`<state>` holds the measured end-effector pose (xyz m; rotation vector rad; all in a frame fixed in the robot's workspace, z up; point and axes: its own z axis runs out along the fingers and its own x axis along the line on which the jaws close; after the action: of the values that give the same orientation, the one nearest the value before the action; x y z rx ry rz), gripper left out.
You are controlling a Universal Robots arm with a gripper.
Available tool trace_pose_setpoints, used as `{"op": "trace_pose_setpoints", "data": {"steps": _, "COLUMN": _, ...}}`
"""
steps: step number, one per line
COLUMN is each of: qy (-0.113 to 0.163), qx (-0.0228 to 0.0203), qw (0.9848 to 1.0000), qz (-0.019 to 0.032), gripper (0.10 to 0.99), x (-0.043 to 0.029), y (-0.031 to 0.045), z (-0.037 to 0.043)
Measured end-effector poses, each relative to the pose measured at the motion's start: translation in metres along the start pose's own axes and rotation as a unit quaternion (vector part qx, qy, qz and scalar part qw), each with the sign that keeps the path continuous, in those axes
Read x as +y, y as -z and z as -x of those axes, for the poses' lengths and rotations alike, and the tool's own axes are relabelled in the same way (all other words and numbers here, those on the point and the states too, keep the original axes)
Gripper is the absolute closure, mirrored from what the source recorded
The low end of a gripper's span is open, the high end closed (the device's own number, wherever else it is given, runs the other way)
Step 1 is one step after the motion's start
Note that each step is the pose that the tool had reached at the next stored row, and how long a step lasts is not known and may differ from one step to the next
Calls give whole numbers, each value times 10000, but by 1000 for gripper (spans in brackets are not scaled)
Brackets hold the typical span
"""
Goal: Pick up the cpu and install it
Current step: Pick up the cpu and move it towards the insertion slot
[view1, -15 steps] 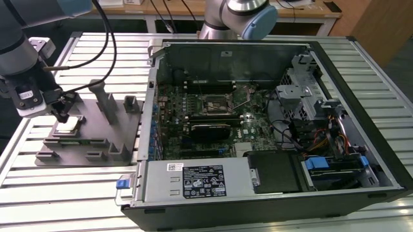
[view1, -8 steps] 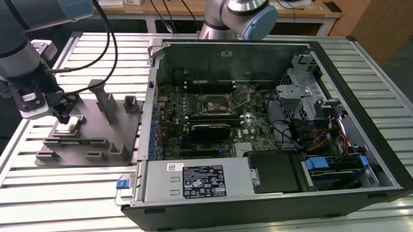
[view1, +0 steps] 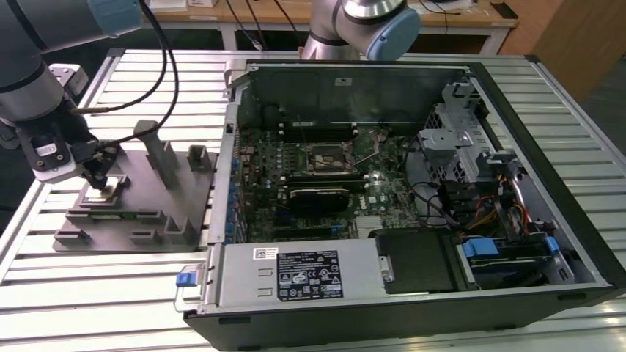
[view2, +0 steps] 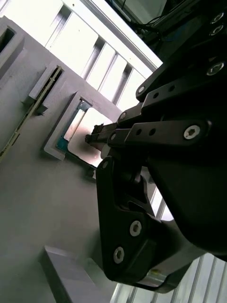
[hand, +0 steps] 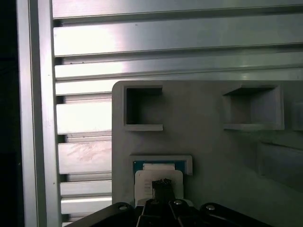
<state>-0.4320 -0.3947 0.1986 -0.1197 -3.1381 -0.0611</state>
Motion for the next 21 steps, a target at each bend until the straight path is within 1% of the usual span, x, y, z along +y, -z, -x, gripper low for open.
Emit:
{"op": "trace_pose_setpoints", "data": {"steps": 3, "qy": 0, "qx": -1, "qw": 10000, "qz": -6, "gripper": 980, "x": -1, "y": -14, "z": -8}}
{"op": "trace_pose_setpoints", "data": {"steps": 11, "qy": 0, "qx": -1, "qw": 10000, "qz": -7, "gripper": 973, "x": -1, "y": -14, "z": -13}}
{"op": "trace_pose_setpoints", "data": {"steps": 13, "qy": 0, "qx": -1, "qw": 10000, "qz": -7, "gripper": 855, "x": -1, "y": -14, "z": -14}}
{"op": "trace_pose_setpoints", "data": {"steps": 14, "qy": 0, "qx": -1, "qw": 10000, "qz": -7, "gripper": 855, "x": -1, "y": -14, "z": -15}}
{"op": "trace_pose_setpoints", "data": {"steps": 16, "qy": 0, "qx": -1, "qw": 10000, "qz": -7, "gripper": 733, "x": -2, "y": -14, "z": -16}}
{"op": "trace_pose_setpoints", "data": {"steps": 17, "qy": 0, "qx": -1, "qw": 10000, "qz": -7, "gripper": 733, "x": -1, "y": -14, "z": -17}}
{"op": "trace_pose_setpoints", "data": {"steps": 19, "qy": 0, "qx": -1, "qw": 10000, "qz": -7, "gripper": 620, "x": -2, "y": -14, "z": -18}}
{"op": "trace_pose_setpoints", "data": {"steps": 20, "qy": 0, "qx": -1, "qw": 10000, "qz": -7, "gripper": 620, "x": -2, "y": -14, "z": -18}}
{"op": "trace_pose_setpoints", "data": {"steps": 21, "qy": 0, "qx": -1, "qw": 10000, "qz": -7, "gripper": 561, "x": -2, "y": -14, "z": -19}}
